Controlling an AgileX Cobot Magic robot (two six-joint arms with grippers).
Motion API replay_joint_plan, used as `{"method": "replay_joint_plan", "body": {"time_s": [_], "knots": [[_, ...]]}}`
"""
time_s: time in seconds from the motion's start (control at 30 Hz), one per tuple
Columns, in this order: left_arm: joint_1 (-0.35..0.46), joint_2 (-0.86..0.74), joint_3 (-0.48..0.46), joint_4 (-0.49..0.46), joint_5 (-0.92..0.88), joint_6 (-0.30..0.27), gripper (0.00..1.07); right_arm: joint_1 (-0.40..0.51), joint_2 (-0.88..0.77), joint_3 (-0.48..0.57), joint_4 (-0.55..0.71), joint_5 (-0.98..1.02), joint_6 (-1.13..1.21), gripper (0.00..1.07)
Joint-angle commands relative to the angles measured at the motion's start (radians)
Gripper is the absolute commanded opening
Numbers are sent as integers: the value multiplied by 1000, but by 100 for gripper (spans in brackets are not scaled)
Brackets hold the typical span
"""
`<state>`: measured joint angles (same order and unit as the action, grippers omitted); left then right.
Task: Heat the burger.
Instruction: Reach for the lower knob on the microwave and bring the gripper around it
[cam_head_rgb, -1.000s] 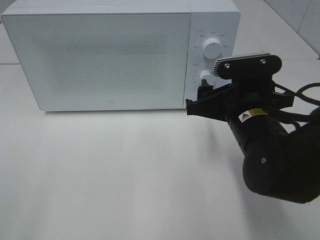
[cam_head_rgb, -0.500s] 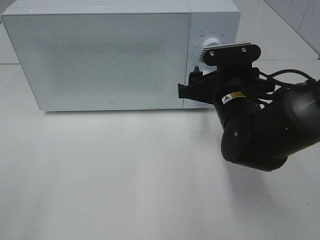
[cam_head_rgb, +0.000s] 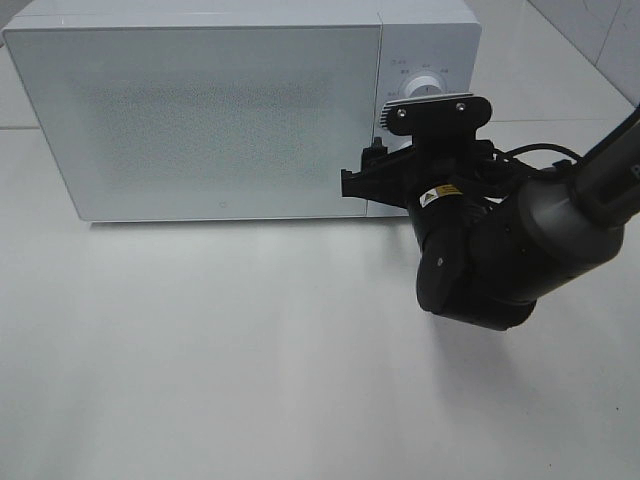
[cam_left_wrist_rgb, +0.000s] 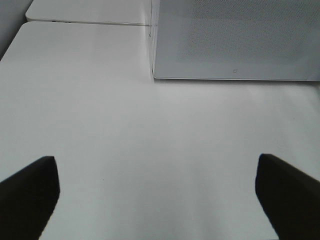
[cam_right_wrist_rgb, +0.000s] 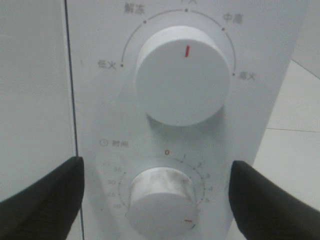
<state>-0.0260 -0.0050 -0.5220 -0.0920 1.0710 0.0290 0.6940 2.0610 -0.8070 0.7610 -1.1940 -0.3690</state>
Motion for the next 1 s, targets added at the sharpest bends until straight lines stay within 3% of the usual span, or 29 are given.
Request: {"method": "replay_joint_plan", "body": {"time_s": [0.03, 0.83, 0.97, 1.0], "knots": [[4, -19, 5, -2, 2, -6, 102, -10, 16, -26, -12, 4, 2, 75], [4, -19, 5, -2, 2, -6, 102, -29, 44, -32, -18, 20, 29, 74], [4, -19, 5, -2, 2, -6, 102, -29, 44, -32, -19, 20, 29, 57], [4, -19, 5, -2, 2, -6, 102, -29, 44, -32, -22, 21, 29, 46]]}}
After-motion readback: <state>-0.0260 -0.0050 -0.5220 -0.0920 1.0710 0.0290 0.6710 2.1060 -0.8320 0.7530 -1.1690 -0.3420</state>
